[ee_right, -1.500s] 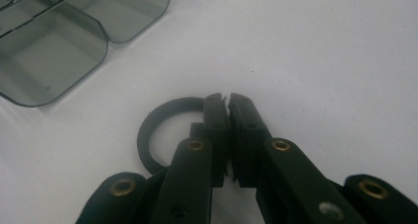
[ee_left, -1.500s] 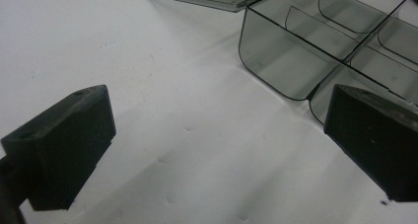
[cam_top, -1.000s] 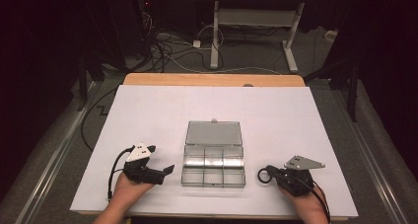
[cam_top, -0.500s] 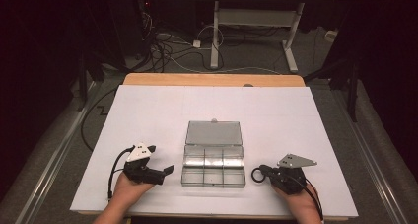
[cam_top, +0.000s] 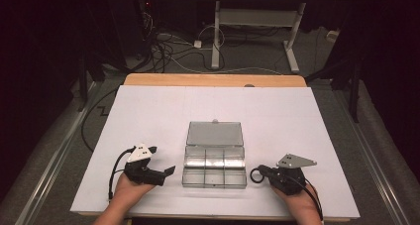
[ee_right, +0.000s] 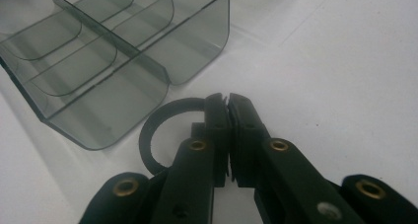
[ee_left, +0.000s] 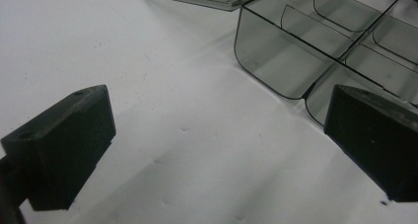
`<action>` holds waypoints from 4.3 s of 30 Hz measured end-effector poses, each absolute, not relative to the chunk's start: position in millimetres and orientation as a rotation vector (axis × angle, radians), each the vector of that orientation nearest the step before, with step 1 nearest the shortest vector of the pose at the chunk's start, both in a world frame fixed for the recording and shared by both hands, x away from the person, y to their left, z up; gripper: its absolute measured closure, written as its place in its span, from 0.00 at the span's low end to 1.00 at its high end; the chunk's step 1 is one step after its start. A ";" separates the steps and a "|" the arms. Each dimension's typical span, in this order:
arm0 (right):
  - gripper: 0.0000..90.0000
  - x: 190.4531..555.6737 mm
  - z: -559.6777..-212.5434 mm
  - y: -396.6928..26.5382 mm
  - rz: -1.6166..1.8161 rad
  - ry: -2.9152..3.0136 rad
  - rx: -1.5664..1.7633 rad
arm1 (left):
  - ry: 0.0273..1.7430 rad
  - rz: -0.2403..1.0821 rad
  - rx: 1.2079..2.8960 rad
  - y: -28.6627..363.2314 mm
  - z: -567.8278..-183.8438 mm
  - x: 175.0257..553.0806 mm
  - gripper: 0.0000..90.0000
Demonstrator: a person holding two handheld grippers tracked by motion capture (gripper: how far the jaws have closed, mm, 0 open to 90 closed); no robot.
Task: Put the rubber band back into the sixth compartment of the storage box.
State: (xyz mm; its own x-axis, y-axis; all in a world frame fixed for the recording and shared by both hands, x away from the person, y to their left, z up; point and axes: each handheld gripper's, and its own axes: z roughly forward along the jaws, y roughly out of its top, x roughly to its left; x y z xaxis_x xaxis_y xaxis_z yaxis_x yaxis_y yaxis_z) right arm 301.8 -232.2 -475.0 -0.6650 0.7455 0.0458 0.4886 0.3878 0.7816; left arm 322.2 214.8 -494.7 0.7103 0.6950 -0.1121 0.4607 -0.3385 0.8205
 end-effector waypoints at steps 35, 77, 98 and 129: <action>0.98 308.8 -442.7 -200.0 1.253 2.324 0.943 | 0.892 0.319 1.997 214.8 -494.8 322.7 0.00; 0.98 302.2 -459.8 -166.4 1.214 2.424 0.859 | 0.883 0.320 1.999 214.6 -494.8 322.3 0.00; 0.68 303.8 -451.7 -190.5 1.346 2.342 0.964 | 0.884 0.316 1.996 215.0 -494.8 322.4 0.00; 0.18 311.5 -472.5 -230.4 1.252 2.210 1.151 | 0.899 0.331 2.008 213.6 -494.2 322.8 0.00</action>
